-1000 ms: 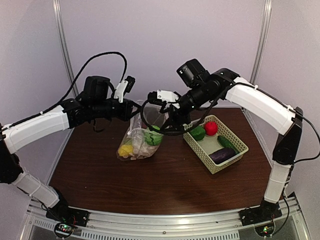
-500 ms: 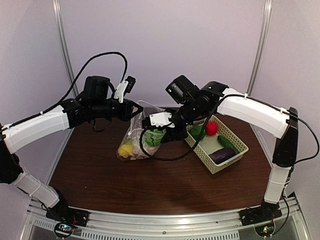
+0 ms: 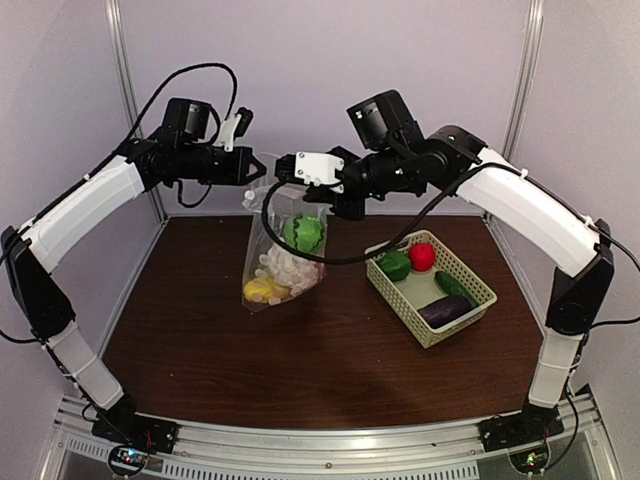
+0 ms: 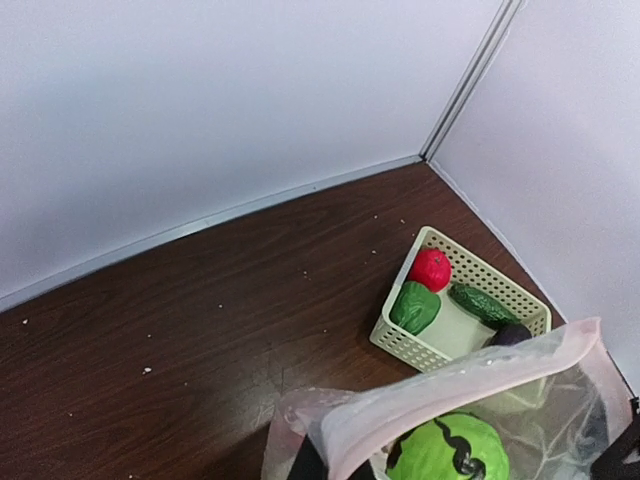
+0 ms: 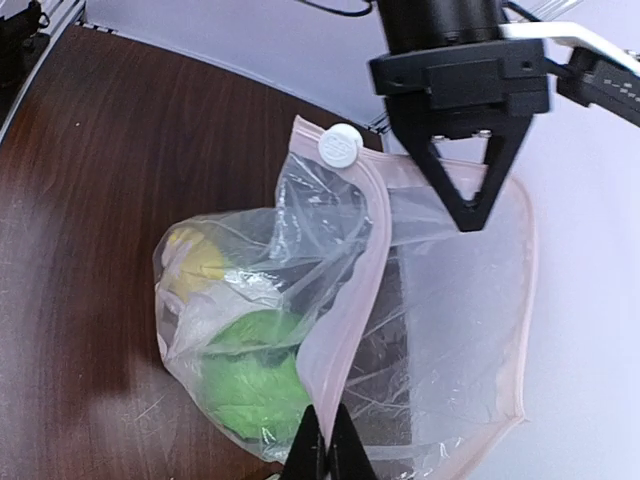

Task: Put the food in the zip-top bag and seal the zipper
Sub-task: Adjust the zipper food storage bag.

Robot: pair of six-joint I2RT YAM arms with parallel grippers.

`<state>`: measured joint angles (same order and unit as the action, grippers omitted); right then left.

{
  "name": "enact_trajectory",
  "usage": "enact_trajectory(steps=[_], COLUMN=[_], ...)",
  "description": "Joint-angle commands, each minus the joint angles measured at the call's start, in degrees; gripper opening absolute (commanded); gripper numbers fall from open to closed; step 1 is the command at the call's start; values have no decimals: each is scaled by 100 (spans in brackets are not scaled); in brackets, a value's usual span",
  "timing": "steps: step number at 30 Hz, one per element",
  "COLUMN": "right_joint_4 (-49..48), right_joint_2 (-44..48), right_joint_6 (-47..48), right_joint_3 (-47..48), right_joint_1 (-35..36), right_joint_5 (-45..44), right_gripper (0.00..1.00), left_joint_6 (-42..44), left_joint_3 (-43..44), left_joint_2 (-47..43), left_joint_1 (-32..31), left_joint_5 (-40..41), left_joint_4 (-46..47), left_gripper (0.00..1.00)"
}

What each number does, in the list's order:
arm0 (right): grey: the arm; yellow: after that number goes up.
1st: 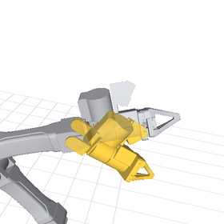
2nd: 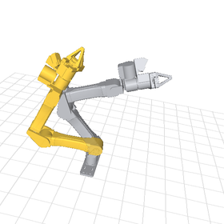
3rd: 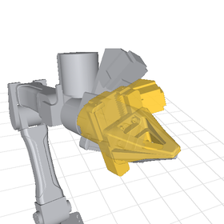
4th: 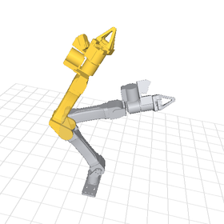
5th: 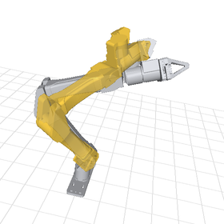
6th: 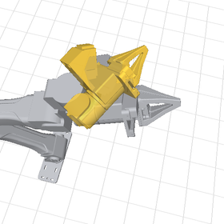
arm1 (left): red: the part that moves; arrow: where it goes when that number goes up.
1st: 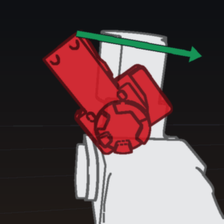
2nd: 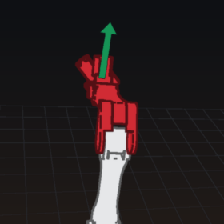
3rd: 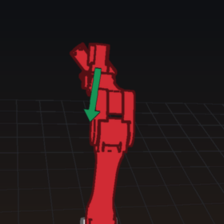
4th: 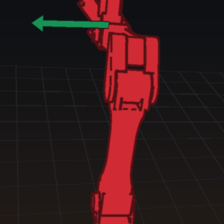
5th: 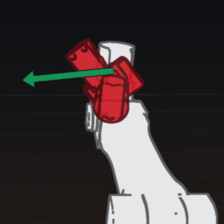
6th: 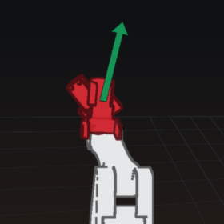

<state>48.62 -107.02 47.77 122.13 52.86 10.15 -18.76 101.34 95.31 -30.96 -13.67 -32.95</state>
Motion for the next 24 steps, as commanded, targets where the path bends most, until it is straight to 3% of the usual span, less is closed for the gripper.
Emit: enact_trajectory(steps=[1,4,7,10,14,19,24], right_joint_4=[-158,-399,-169,-411,-309,-360,-380], right_joint_2=[-3,74,-17,151,172,299,254], right_joint_6=[-98,-240,-298,-565,-488,-289,-120], right_joint_3=[120,105,25,-46,-256,-784,-1146], right_joint_1=[-56,-111,-169,-170,-172,-171,-175], right_joint_5=[-195,-409,136,140,335,108,56], right_gripper=[0,0,0,0,0,0,17], left_joint_6=[-109,-146,-337,-182,-219,-273,-642], left_joint_3=[-270,435,-6,-40,-401,-991,-1193], left_joint_2=[129,565,191,364,185,-614,-58], left_joint_1=[501,563,551,625,644,832,1066], left_joint_5=[80,-264,-592,-578,-1204,-206,-1888], left_joint_4=[-472,-1143,-253,-269,239,994,1164], left_gripper=[0,0,0,0,0,0,0])
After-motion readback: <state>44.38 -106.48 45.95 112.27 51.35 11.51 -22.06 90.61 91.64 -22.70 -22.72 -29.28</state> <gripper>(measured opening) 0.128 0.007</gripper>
